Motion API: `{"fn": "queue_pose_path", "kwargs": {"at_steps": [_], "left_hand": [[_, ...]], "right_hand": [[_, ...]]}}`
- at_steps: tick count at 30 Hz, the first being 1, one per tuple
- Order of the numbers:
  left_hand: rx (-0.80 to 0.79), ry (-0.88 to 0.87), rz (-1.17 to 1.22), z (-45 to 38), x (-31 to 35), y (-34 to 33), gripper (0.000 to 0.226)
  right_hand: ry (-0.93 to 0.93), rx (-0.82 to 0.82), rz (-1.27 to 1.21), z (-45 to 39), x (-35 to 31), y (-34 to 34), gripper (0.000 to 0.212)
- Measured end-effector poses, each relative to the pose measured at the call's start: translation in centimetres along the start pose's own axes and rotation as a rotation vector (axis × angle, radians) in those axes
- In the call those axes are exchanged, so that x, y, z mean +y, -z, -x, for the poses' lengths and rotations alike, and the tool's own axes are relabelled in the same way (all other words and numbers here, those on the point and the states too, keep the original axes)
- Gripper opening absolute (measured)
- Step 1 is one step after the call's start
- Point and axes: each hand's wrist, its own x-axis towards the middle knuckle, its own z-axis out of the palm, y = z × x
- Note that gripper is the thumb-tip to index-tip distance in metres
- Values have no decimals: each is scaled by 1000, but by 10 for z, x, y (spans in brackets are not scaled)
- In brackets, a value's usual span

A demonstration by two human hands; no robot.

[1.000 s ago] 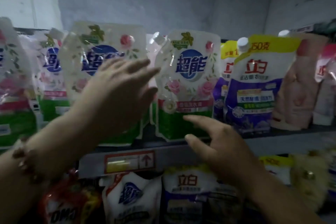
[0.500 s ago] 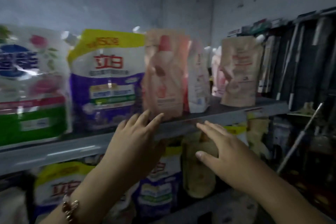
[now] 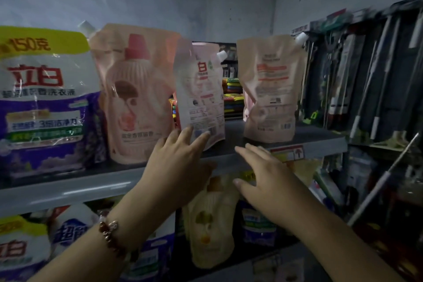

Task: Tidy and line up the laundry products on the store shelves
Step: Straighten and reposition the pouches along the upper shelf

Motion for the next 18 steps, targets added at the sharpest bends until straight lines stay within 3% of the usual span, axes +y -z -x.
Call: {"fn": "queue_pose_path", "kwargs": {"at_steps": [3,9,12,15,18], "left_hand": [[23,68,15,-10,-5,-9,73],[223,219,179,-25,-13,-28,62],[327,297,263,-45,-9,-37,73],[399,369,527,-65,2,-46,72],[544,406,828,-81,8,-55,56]], "right_hand": [[40,15,0,-23,5,-2,67],[112,33,-72,-65,4,-14,65],[133,54,-155,-83,6,-28,64],[158,43,-252,-100,11,-39,70],[115,0,-318,-115,13,-51,93]]}}
